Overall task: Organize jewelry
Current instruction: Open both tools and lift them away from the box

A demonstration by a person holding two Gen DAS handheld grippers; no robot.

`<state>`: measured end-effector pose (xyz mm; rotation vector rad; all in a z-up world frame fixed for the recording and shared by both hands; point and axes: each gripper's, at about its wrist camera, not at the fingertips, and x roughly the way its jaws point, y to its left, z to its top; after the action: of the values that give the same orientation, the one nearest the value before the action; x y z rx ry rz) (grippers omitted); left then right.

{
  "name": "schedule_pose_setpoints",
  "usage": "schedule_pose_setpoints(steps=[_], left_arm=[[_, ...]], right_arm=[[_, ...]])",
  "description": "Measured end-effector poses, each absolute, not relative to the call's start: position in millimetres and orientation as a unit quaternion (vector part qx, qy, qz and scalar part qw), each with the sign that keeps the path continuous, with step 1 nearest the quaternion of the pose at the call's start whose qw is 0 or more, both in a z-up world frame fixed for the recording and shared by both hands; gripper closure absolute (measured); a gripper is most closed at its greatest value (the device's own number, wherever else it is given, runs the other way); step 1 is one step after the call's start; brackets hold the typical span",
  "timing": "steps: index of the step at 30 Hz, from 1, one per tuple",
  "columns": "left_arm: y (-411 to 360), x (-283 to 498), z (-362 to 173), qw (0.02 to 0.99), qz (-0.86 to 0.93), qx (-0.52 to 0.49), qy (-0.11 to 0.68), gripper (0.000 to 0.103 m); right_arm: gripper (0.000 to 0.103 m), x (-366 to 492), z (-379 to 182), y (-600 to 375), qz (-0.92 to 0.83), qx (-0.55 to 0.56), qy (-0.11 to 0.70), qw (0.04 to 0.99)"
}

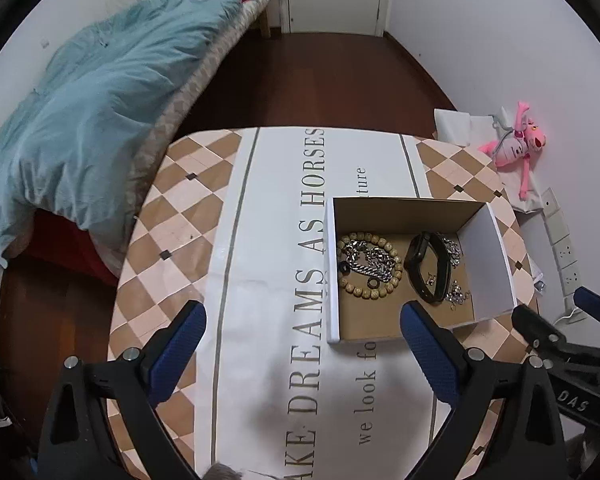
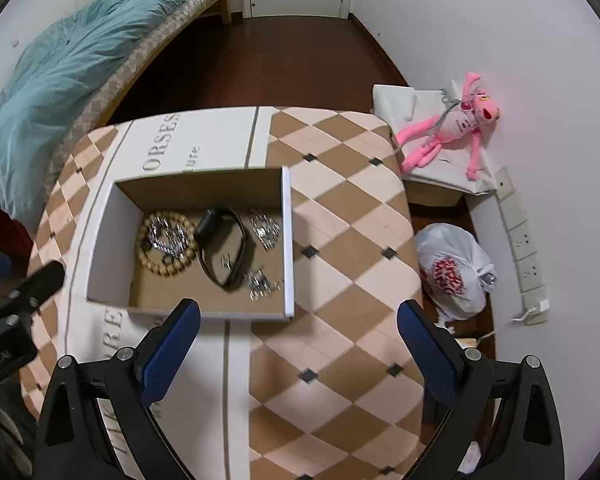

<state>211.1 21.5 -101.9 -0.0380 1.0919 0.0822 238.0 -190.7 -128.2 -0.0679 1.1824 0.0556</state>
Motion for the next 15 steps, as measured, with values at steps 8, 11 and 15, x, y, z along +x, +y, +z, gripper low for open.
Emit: schedule_pose_setpoints(steps=[8,11,15], left_arm=[[14.3,179.4,-75.8,0.866,0.036,-0.023,0.499,0.003],[11.6,163.8,-58.3,0.873,0.030,-0.027,0.486,0.003],[8.1,142.8,-33.8,0.883,0.023,-0.029,0.467,0.003]], right_arm=[[0.002,205.9,-102.0,-197.3,0.022,-0.022,0.536,0.843],[0.002,191.6,-82.6,-200.6,0.021,-0.018,0.523,0.852],[0.002,162.3,-46.9,-205.9,0.022,-0.015,0.494,0.869]])
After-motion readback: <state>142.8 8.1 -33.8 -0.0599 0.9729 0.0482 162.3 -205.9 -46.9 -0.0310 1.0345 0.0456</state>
